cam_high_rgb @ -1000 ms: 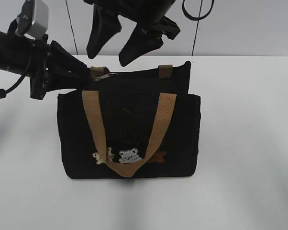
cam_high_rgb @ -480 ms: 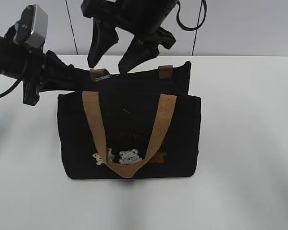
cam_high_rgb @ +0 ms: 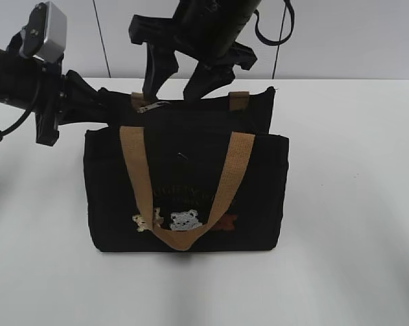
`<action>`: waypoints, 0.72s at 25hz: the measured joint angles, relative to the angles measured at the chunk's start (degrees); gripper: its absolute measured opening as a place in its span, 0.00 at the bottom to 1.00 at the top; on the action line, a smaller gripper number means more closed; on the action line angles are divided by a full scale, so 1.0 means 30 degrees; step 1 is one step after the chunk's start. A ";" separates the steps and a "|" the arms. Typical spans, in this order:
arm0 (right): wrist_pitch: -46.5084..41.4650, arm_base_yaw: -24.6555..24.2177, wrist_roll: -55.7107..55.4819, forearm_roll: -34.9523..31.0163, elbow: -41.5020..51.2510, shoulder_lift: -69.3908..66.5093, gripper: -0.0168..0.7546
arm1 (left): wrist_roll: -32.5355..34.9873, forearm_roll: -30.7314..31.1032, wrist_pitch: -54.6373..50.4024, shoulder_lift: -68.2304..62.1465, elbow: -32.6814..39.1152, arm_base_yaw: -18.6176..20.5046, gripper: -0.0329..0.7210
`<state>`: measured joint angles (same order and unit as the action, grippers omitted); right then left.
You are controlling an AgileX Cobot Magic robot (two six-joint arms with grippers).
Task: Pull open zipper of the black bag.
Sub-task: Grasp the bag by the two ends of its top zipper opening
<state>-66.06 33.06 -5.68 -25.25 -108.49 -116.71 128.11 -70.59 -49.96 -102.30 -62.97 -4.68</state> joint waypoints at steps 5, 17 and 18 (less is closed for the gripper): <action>0.0153 0.0000 -0.0163 0.0186 -0.0008 -0.0413 0.63 | 0.0000 -0.0042 -0.0012 0.0000 0.0000 0.0000 0.10; 0.0667 0.0000 -0.0246 -0.2426 -0.0024 -0.0829 0.63 | 0.0000 -0.0059 -0.0021 0.0000 0.0000 0.0000 0.10; 0.0767 0.0000 -0.0246 -0.2464 -0.0024 -0.0829 0.63 | 0.0000 -0.0080 -0.0021 0.0000 0.0000 0.0000 0.10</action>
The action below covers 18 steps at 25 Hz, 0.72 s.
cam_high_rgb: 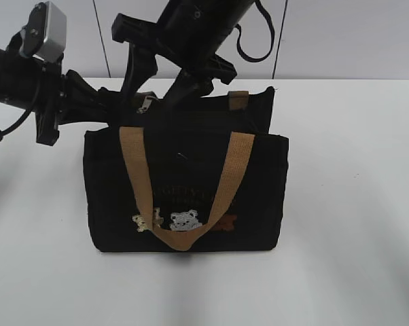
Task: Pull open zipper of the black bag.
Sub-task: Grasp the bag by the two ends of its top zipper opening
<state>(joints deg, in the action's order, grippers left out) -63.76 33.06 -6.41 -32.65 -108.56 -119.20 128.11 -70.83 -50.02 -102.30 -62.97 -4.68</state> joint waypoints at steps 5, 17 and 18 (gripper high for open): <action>0.0129 0.0000 0.0000 -0.0048 -0.0031 -0.0336 0.63 | 0.0000 -0.0032 0.0018 0.0000 0.0000 0.0000 0.10; 0.0349 0.0000 0.0000 0.0001 -0.0031 -0.0539 0.37 | 0.0000 0.0046 0.0048 0.0000 0.0000 0.0016 0.10; 0.0365 0.0000 0.0000 0.0001 -0.0031 -0.0539 0.33 | 0.0000 0.0046 0.0048 0.0000 0.0000 0.0016 0.10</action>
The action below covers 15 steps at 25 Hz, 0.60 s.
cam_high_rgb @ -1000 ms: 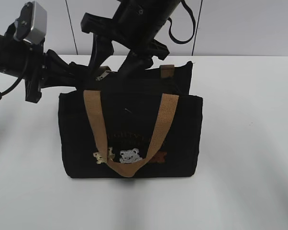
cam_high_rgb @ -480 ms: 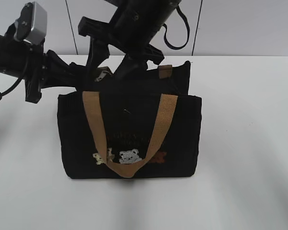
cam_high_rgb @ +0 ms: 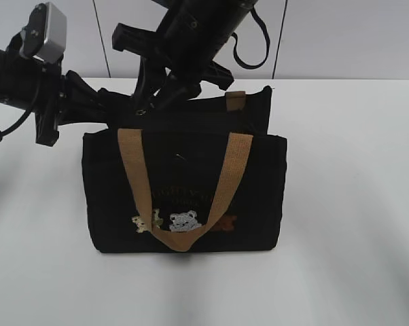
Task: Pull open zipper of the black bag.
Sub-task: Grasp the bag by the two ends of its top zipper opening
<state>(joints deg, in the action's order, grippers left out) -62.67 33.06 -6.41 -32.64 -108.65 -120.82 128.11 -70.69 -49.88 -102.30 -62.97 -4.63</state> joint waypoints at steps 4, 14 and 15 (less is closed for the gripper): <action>0.0057 0.0000 0.0204 -0.0018 0.0000 0.0000 0.26 | 0.0000 0.0000 0.0024 0.0000 0.0000 0.0000 0.10; 0.0220 0.0021 0.0949 0.0637 0.0000 0.0558 0.08 | 0.0000 -0.0098 -0.0069 0.0000 0.0000 0.0000 0.10; 0.0236 0.0021 0.1004 0.0688 0.0000 0.0578 0.05 | 0.0000 -0.0098 -0.0069 0.0000 0.0000 0.0000 0.10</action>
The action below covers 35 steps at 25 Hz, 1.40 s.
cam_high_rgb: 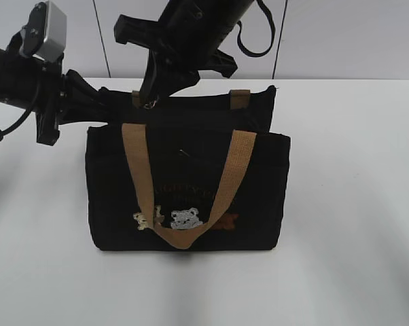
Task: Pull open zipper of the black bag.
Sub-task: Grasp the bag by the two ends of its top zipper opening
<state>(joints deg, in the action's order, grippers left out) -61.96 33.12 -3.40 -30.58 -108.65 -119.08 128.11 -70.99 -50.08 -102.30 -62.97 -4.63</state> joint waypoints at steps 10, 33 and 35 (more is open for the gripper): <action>-0.0279 0.0034 0.0038 0.1484 0.0000 0.0286 0.04 | 0.0000 0.0317 -0.0056 0.0000 0.0000 0.0000 0.10; -0.2508 0.0019 -0.0331 1.0931 0.0018 0.2264 0.03 | -0.0058 0.0762 0.0033 0.0000 0.0000 -0.0032 0.10; -0.2508 0.0019 -0.0331 1.1366 0.0018 0.2280 0.03 | -0.0077 0.0841 0.0033 0.0000 -0.0004 -0.0032 0.10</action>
<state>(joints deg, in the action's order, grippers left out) -69.48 33.18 -4.39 3.52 -108.60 -112.25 127.88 -68.46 -49.98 -102.30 -62.99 -4.73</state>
